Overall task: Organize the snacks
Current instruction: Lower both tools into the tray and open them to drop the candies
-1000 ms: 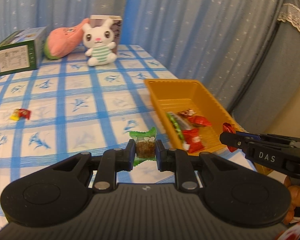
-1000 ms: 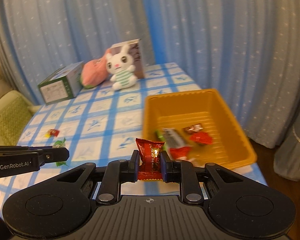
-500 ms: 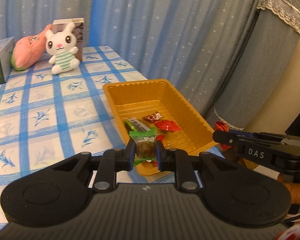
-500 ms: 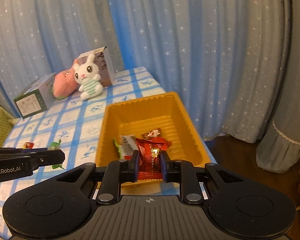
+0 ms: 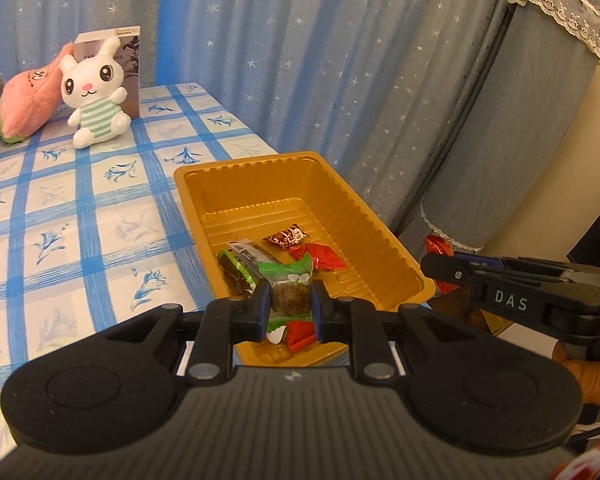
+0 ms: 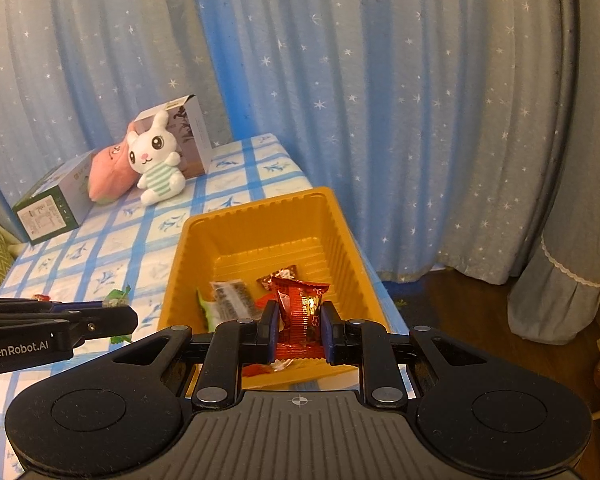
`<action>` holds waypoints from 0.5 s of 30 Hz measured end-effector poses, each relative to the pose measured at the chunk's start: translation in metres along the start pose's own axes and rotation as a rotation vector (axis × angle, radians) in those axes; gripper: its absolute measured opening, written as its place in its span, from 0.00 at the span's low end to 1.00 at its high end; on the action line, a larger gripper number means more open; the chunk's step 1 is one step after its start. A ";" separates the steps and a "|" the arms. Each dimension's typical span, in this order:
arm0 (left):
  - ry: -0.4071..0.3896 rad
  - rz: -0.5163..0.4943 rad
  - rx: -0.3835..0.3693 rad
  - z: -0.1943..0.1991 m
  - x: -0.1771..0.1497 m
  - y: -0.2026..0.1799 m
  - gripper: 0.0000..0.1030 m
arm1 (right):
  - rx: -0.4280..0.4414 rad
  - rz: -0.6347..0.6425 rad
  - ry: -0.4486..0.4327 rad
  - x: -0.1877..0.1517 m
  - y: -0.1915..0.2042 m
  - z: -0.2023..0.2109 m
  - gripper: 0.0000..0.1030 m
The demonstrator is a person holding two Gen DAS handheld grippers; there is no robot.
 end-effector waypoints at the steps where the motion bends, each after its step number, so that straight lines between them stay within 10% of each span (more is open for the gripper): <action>1: 0.003 0.000 -0.001 -0.003 0.000 0.000 0.18 | -0.001 0.000 0.001 0.001 -0.001 -0.002 0.21; 15: 0.041 -0.028 0.018 -0.040 0.006 0.000 0.28 | 0.002 -0.005 0.009 0.005 -0.007 -0.018 0.21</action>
Point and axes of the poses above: each gripper's, at about its wrist camera, not at the fingertips, and z roughly against the way its jaws point, y to its left, x to its top, the point moved 10 cm from there along -z, roughly the way its jaws point, and after that the axes turned 3 degrees about z, right-handed, at the moved point
